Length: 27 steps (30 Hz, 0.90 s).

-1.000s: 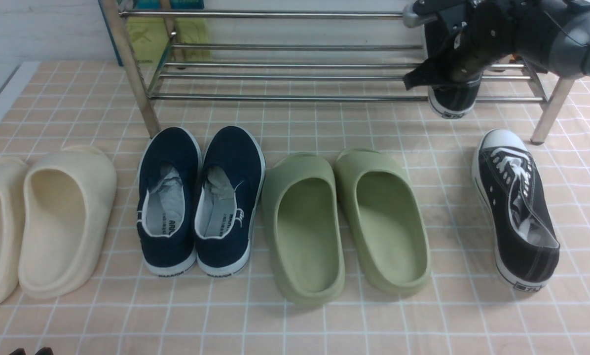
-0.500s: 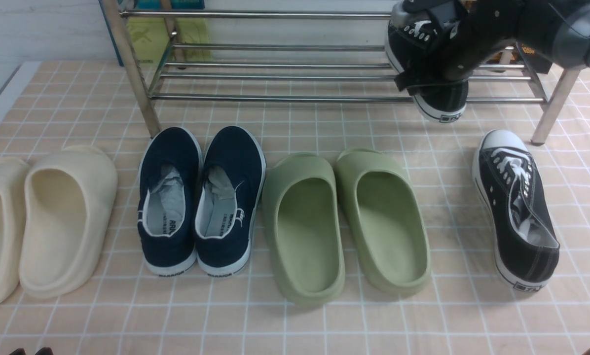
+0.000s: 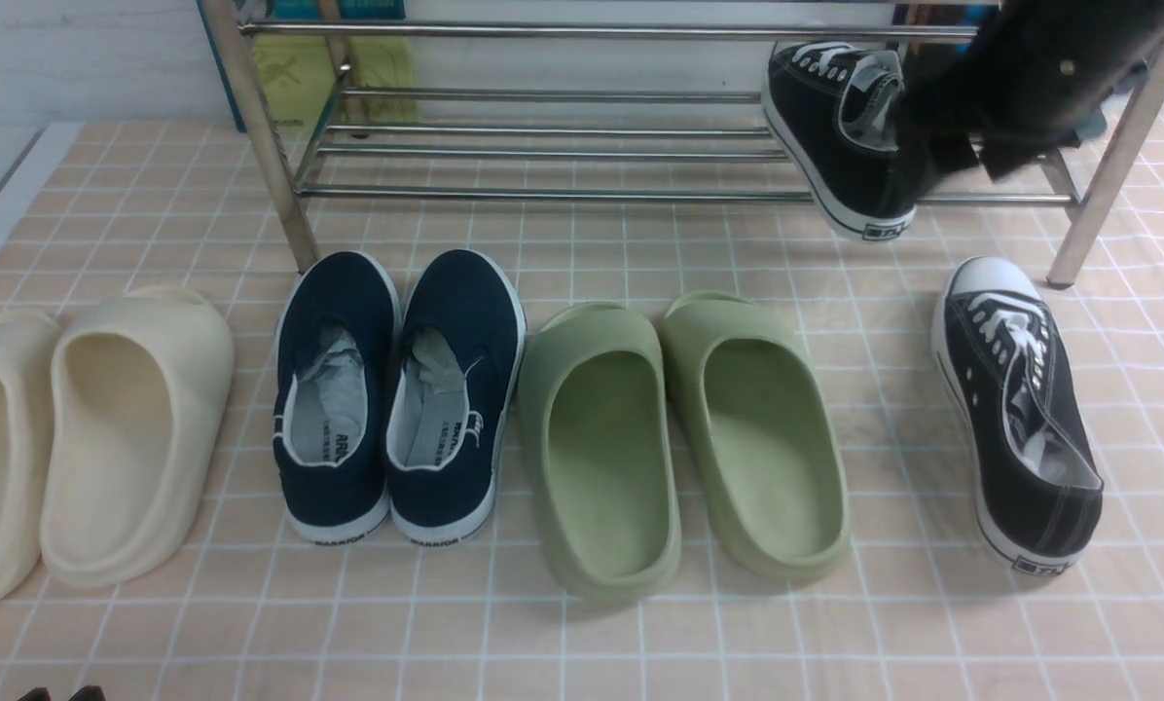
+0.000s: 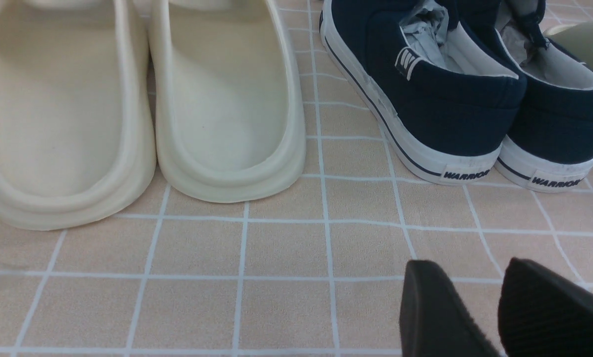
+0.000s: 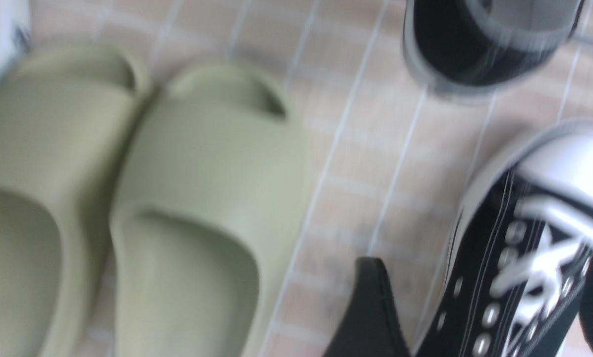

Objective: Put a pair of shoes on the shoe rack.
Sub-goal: Use the right arm to grab the shoe closest to it

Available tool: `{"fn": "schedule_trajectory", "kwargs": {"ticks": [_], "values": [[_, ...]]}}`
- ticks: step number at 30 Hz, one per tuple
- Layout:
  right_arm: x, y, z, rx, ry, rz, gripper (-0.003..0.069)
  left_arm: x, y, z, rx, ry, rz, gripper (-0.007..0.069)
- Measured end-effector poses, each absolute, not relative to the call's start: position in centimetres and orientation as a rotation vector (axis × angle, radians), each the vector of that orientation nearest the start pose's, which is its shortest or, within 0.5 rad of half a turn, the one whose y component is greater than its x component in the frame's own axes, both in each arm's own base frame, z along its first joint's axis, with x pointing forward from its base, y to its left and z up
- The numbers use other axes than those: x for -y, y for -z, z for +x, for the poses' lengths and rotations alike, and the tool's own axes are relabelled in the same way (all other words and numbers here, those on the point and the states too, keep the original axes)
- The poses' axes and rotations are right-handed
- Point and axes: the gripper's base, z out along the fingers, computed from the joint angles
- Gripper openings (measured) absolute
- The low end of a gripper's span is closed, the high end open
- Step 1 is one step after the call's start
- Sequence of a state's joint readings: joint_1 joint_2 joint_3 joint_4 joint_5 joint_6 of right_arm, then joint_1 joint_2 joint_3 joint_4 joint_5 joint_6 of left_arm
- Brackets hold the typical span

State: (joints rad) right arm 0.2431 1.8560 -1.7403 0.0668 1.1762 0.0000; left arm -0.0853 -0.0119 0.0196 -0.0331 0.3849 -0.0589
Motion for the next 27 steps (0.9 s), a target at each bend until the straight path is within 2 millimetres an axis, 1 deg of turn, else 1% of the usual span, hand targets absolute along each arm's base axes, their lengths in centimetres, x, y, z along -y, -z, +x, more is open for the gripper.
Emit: {"fn": "schedule_trajectory", "kwargs": {"ticks": [1,2,4,5,6,8,10,11,12,13,14,15,16,17,18,19,20,21,22,23,24,26,27], "values": [[-10.1,-30.6,38.5,-2.795,-0.148,-0.321,0.0521,0.6,-17.3,5.2,-1.878,0.132,0.004,0.0239],[-9.9,-27.4,37.5,-2.924,-0.128,-0.335,0.0511,0.6,-17.3,5.2,-1.878,0.132,0.004,0.0239],[-9.7,-24.1,36.4,-3.018,-0.108,-0.331,0.0498,0.6,-17.3,5.2,-1.878,0.132,0.004,0.0239],[-9.7,-23.8,36.4,-3.019,-0.104,-0.330,0.0496,0.6,-17.3,5.2,-1.878,0.132,0.004,0.0239],[-9.4,-22.0,35.8,-3.046,-0.079,-0.303,0.0484,0.6,-17.3,5.2,-1.878,0.131,0.005,0.0239],[-9.2,-20.6,35.4,-3.042,-0.055,-0.265,0.0466,0.6,-17.3,5.2,-1.878,0.131,0.005,0.0239],[-8.9,-19.1,35.1,-3.019,-0.030,-0.231,0.0416,0.6,-17.3,5.2,-1.878,0.131,0.005,0.0239],[-8.9,-18.9,35.0,-3.021,-0.029,-0.229,0.0410,0.6,-17.3,5.2,-1.878,0.131,0.005,0.0239],[-8.7,-18.6,34.9,-2.997,-0.018,-0.232,0.0353,0.6,-17.3,5.2,-1.878,0.131,0.005,0.0239],[-8.7,-18.6,34.9,-2.995,-0.018,-0.232,0.0344,0.6,-17.3,5.2,-1.878,0.131,0.005,0.0239],[-8.6,-18.6,34.9,-2.988,-0.001,-0.243,0.0299,0.6,-17.3,5.2,-1.878,0.131,0.005,0.0239],[-8.5,-18.7,34.9,-2.983,0.026,-0.261,0.0216,0.6,-17.3,5.2,-1.878,0.131,0.005,0.0239],[-8.5,-18.9,34.7,-2.984,0.028,-0.263,0.0150,0.6,-17.3,5.2,-1.878,0.130,0.006,0.0239],[-8.5,-19.1,34.7,-2.982,0.029,-0.266,0.0139,0.6,-17.3,5.2,-1.878,0.130,0.006,0.0239],[-8.4,-19.3,34.6,-2.987,0.049,-0.280,0.0096,0.6,-17.3,5.2,-1.878,0.130,0.006,0.0239],[-8.1,-20.1,34.4,-2.986,0.087,-0.304,0.0031,0.6,-17.3,5.2,-1.878,0.130,0.006,0.0239],[-7.9,-20.9,34.2,-2.979,0.109,-0.315,0.0010,0.6,-17.3,5.2,-1.878,0.130,0.006,0.0239],[-7.7,-22.1,34.0,-2.976,0.135,-0.332,-0.0001,0.6,-17.3,5.2,-1.878,0.130,0.006,0.0239],[-7.5,-23.3,33.6,-2.968,0.140,-0.347,-0.0003,0.6,-17.3,5.2,-1.878,0.130,0.006,0.0239],[-7.5,-23.3,33.6,-2.971,0.142,-0.346,-0.0003,0.6,-17.3,5.2,-1.878,0.130,0.006,0.0239],[-7.5,-25.0,33.3,-2.951,0.144,-0.390,-0.0003,0.6,-17.3,5.2,-1.878,0.130,0.006,0.0239],[-7.4,-26.7,33.4,-2.911,0.152,-0.451,-0.0003,0.6,-17.3,5.2,-1.878,0.130,0.006,0.0239],[-7.4,-27.2,33.5,-2.902,0.159,-0.473,-0.0003,0.6,-17.3,5.2,-1.878,0.130,0.006,0.0239]]}}
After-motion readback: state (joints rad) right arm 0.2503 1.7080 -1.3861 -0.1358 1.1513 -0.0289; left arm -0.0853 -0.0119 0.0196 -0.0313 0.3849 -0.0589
